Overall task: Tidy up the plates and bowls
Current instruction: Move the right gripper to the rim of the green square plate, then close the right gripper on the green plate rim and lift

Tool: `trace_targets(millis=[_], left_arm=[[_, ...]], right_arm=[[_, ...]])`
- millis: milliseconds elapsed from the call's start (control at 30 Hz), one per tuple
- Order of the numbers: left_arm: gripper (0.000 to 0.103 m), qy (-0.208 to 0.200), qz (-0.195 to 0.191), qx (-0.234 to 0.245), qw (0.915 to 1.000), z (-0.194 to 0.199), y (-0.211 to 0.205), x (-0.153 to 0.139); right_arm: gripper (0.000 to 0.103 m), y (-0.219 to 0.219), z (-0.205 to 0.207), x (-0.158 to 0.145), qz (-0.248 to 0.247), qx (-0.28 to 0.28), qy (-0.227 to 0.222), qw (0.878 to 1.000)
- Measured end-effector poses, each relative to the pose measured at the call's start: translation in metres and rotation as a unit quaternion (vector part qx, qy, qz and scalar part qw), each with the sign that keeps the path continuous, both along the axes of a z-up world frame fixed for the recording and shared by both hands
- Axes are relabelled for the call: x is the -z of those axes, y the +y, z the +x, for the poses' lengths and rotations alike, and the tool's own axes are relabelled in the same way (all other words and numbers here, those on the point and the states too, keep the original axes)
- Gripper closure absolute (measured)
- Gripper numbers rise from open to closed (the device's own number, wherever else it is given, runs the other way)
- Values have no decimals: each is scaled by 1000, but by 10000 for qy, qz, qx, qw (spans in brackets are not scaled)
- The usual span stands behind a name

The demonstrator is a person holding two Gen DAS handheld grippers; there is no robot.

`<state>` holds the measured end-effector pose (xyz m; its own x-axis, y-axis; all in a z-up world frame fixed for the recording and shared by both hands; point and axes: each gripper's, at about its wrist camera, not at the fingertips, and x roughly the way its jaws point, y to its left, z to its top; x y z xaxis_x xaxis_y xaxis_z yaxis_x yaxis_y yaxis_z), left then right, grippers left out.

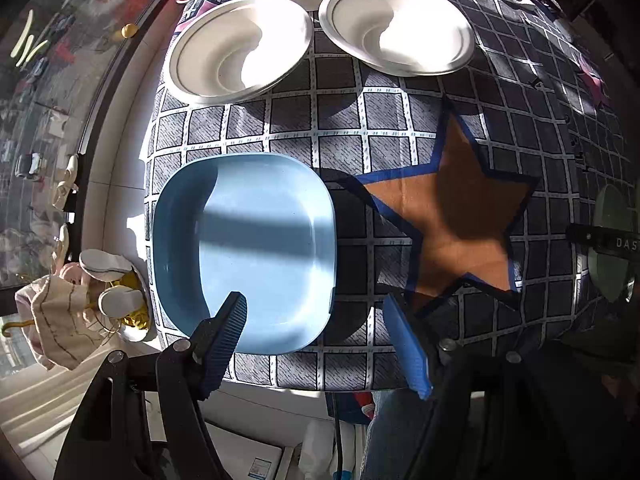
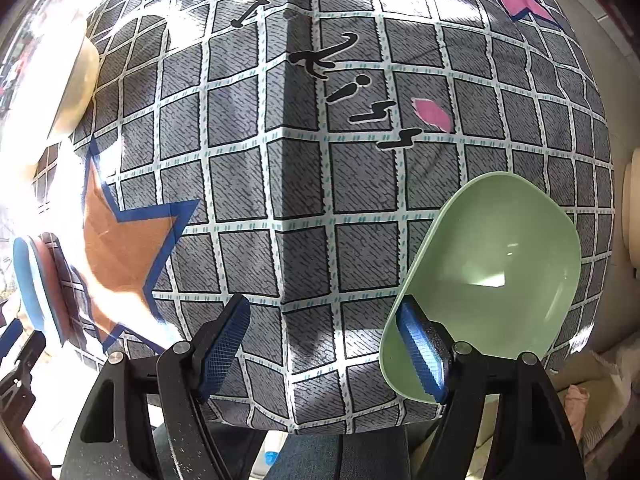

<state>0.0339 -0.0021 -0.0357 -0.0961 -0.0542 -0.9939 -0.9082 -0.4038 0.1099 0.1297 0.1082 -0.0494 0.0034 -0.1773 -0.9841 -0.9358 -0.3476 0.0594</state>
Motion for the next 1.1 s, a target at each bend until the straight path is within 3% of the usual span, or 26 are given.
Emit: trace_targets(millis=[267, 400, 733, 1100], left_arm=[[29, -36, -51, 11, 10000, -3, -6, 3], [29, -81, -56, -26, 9999, -8, -9, 5], [29, -132, -32, 374, 9992, 11, 15, 7], [29, -107, 43, 1085, 9940, 56, 70, 9]], right_arm=[[26, -26, -103, -15, 78, -1033, 303, 9942], [26, -48, -125, -23, 134, -1115, 393, 9929], [26, -17, -36, -37, 331, 25, 194, 9993], [26, -15, 12, -18, 69, 1034, -10, 9946]])
